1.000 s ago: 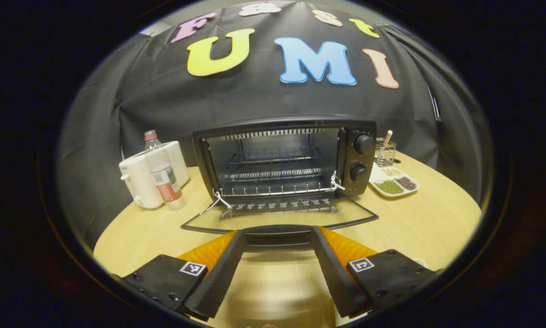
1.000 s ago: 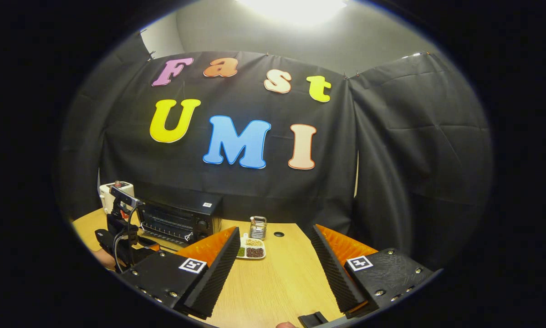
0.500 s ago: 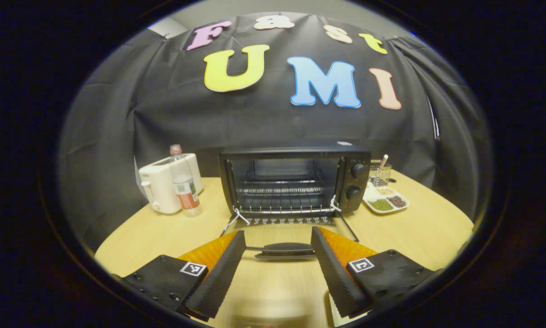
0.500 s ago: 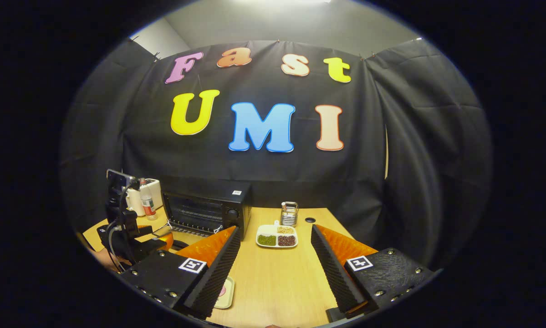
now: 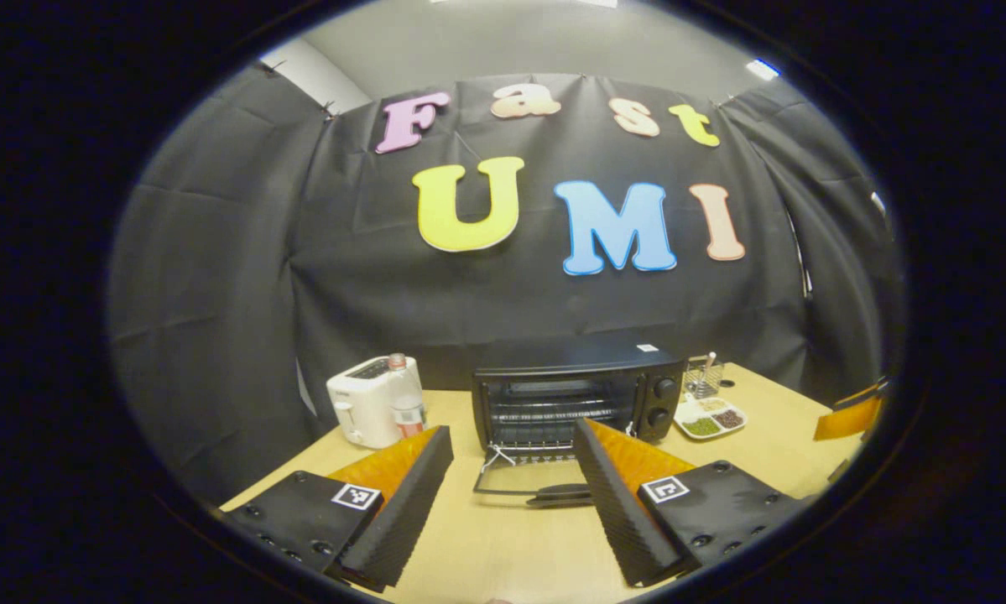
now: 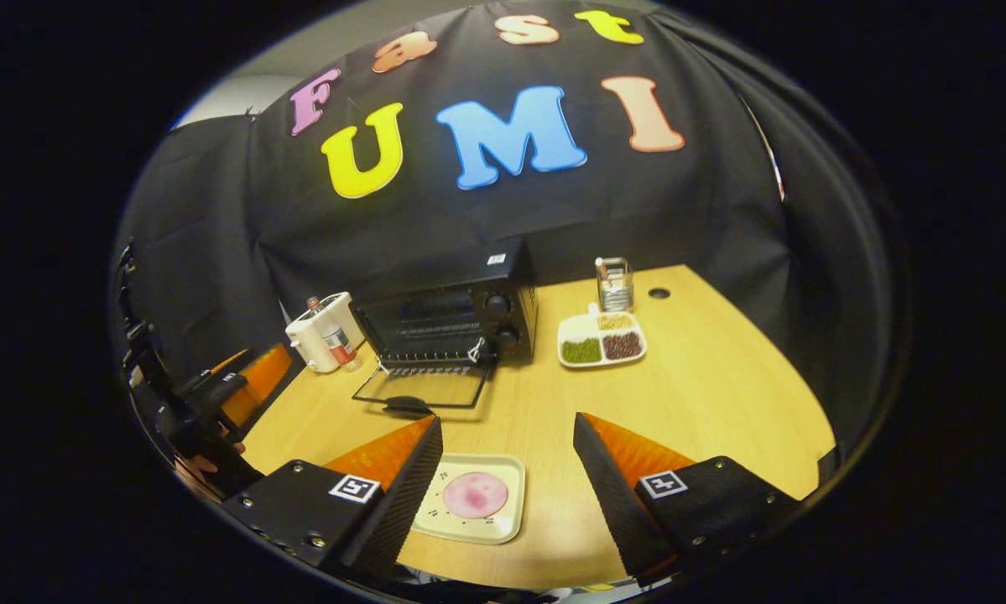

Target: Open the electric oven with the left hand, put the food in, and close the electric oven.

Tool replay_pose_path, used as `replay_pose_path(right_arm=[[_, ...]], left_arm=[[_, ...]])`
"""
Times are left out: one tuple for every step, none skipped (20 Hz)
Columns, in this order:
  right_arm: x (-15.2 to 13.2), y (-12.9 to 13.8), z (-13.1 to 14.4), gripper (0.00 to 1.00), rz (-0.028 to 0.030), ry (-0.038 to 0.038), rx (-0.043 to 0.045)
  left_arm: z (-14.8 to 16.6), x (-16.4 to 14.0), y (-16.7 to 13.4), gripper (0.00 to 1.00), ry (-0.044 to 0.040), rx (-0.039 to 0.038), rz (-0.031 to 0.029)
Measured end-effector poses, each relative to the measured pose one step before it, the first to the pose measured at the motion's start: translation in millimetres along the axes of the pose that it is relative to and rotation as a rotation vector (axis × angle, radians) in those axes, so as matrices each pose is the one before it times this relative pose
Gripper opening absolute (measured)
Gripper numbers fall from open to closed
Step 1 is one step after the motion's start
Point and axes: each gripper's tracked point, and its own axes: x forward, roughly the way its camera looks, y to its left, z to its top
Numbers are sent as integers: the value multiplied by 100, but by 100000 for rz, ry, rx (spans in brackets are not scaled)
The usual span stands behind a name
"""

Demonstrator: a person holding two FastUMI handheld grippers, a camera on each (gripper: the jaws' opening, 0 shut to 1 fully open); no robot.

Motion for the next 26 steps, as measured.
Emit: replay_pose_path(right_arm=[[533,-92,-901,98,1404,4123,2557],[409,33,-753,98,2154,4653,2264],[552,54,-623,97,2191,3466,1933],[416,119,-427,97,2688,4117,1890],[414,213,-1115,97,2913,5192,1580],[421,-131,-725,97,1879,4844,1228],[537,-161,-779,98,1387,4619,592],[393,-357,-444,89,562,3433,352],[396,-343,-410,97,400,2975,600],[488,-286,-307,97,554,3393,1258],[446,83,-402,89,1715,2975,1925],[470,31,-242,97,1700,2844,2243],[452,-128,-193,94,1626,3024,2067],[433,-317,29,94,539,1860,1875],[438,-234,-77,94,382,1950,1765],[457,-214,67,94,783,1686,1951],[360,-111,-200,94,911,2111,2055],[422,-50,-204,94,1259,2921,1652],[345,-257,-279,94,32,2431,1209],[318,-489,-220,94,-886,2237,418],[336,-446,-418,94,-1158,2378,92],[406,-393,-253,94,-979,1549,-24],[181,-163,-223,94,-47,1486,174],[188,236,13,94,1235,158,539],[119,33,309,88,1141,-476,1485],[430,-106,-25,69,310,352,1369]], left_arm=[[537,-841,595,91,-815,431,966],[244,-760,511,97,-679,531,1203],[384,-678,575,97,-703,479,1442],[253,-535,555,97,-504,246,1582],[141,-474,464,97,-223,-92,1350],[-71,-398,195,97,-53,-410,1080],[8,-291,264,97,-49,-400,1023],[-30,-338,309,100,-62,-223,1002],[80,-327,334,100,72,104,1029],[-13,-323,299,99,-89,-21,981],[220,-280,247,97,-188,-44,754],[35,-205,230,100,-191,74,877],[203,-197,268,100,-296,213,651],[-14,-109,285,100,-141,451,786],[-54,-44,248,100,369,420,767],[-188,-52,132,100,411,198,561],[-79,-56,237,100,421,-8,758],[-210,5,207,100,503,-104,666],[-94,-101,218,100,499,-123,705],[-169,-162,364,100,434,-104,697],[-262,52,235,100,530,50,780],[-185,-24,309,100,467,99,745],[-133,-8,225,100,541,136,654],[-208,-65,189,100,368,159,551],[-43,16,170,100,313,95,396],[-104,-14,144,100,402,191,184]])
